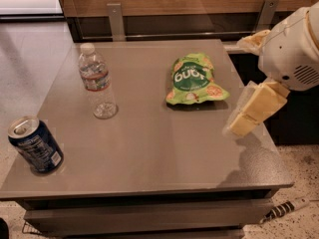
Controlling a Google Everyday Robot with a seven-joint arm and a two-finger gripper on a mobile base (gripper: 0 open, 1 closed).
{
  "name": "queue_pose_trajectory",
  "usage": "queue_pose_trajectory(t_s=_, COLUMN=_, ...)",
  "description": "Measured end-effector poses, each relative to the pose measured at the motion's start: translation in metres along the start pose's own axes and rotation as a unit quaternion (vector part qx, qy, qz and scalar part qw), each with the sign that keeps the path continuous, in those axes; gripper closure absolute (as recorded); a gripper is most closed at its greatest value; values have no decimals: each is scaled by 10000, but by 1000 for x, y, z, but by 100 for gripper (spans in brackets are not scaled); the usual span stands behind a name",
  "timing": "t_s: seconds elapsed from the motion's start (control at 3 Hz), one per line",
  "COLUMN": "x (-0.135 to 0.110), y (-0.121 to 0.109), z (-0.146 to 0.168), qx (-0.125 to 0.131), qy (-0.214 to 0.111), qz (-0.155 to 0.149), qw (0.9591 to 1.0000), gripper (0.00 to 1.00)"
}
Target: Pick pepsi can
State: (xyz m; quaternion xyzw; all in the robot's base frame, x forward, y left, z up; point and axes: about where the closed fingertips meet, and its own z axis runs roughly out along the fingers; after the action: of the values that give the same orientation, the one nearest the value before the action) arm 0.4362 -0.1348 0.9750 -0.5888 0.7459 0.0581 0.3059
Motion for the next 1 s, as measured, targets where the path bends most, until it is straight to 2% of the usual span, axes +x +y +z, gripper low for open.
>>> queue_pose_trajectory(t_s=0.33, x=-30, y=13, z=21, qx=-9, qy=-810, qz=-126, qw=9966, gripper=0)
queue_pose_trajectory(t_s=0.67, x=-58, y=35, z=57, qx=-254, qy=-1723, qz=-188, qw=9845, gripper=0)
queue_pose_trajectory(t_s=1.0, x=-76, y=52, z=85, qx=-474, qy=-2185, qz=-260, qw=9743, gripper=0)
